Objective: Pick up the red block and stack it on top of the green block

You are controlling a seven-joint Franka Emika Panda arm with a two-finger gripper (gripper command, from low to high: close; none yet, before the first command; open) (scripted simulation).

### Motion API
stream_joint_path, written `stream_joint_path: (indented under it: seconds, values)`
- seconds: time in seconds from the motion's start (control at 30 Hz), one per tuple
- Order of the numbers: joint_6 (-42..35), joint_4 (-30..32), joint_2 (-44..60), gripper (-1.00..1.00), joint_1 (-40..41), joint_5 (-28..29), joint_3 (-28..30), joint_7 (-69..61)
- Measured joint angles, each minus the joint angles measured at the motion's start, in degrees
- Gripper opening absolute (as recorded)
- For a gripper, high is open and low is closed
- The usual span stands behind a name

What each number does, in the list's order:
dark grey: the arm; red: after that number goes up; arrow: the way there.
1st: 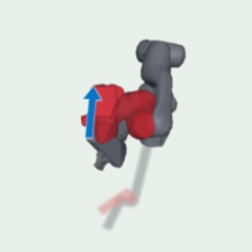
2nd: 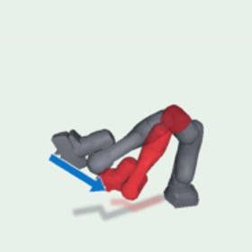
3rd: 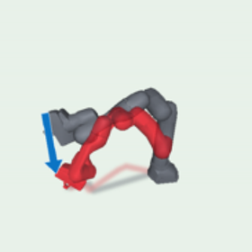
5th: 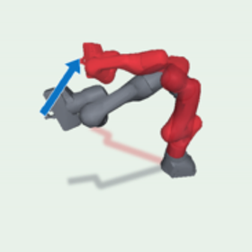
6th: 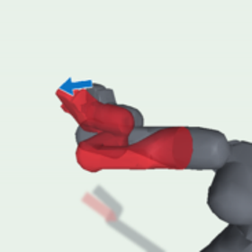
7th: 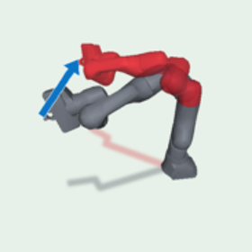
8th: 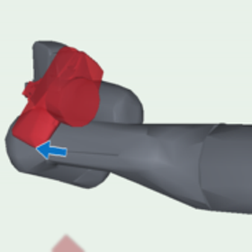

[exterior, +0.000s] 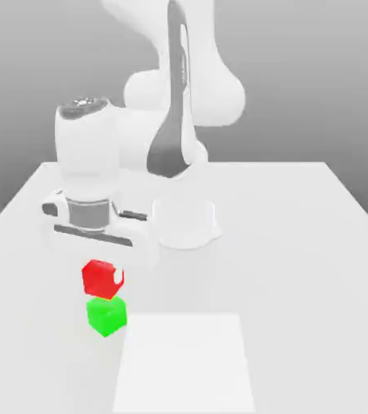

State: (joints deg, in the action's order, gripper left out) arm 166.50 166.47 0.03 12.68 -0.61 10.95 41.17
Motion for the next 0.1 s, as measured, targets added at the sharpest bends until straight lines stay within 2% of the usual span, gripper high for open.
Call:
stream_joint_path:
  seconds: [0.03,0.1]
  values:
    - [1.21,-0.04,1.28,1.0,0.04,-0.88,-0.3,-0.6]
    - [1.21,-0.04,1.28,1.0,-0.03,-0.88,-0.3,-0.6]
